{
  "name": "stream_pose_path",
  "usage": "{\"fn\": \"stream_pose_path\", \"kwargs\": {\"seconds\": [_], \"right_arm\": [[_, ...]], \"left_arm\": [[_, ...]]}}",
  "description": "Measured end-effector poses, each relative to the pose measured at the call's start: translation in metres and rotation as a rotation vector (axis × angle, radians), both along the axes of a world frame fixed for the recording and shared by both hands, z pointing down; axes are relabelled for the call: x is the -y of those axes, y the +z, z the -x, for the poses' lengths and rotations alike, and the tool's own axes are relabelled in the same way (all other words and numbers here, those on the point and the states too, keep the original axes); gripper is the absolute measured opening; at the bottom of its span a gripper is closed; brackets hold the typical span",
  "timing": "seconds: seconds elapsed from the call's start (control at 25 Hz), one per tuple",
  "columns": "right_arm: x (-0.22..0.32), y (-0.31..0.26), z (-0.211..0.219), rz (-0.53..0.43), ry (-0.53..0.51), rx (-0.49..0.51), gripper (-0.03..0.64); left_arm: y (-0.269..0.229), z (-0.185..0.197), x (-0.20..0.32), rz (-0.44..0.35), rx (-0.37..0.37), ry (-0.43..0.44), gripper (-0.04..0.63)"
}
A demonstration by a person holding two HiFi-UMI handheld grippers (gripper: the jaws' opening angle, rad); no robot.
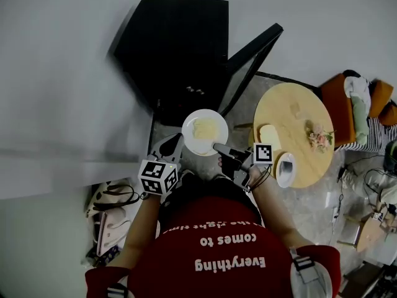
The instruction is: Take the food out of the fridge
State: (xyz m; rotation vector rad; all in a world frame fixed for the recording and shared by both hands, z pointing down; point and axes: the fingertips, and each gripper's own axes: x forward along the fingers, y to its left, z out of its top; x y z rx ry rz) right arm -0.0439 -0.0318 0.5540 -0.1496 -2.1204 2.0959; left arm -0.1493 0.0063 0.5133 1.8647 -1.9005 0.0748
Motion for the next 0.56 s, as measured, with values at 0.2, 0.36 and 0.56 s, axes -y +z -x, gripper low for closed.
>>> {"fn": "stream_pose_path", "kwargs": {"seconds": [0.2, 0.36, 0.56], "right_arm": [[0.005, -0.002, -0.033, 0.011, 0.047, 0.004, 0.021], [0.010, -0.004, -0.059, 0.015, 0.089, 0.020, 0.021], [0.016, -0.002, -0.092, 0.013, 0.113, 0.010, 0.021]], "left_arm": [[-0.002, -0.035, 0.018, 0.007, 0.014, 0.070, 0.000], [-0.005, -0.063, 0.032, 0.003, 0.023, 0.119, 0.000], [-0.009, -0.098, 0.044, 0.012, 0.028, 0.165, 0.000]]}}
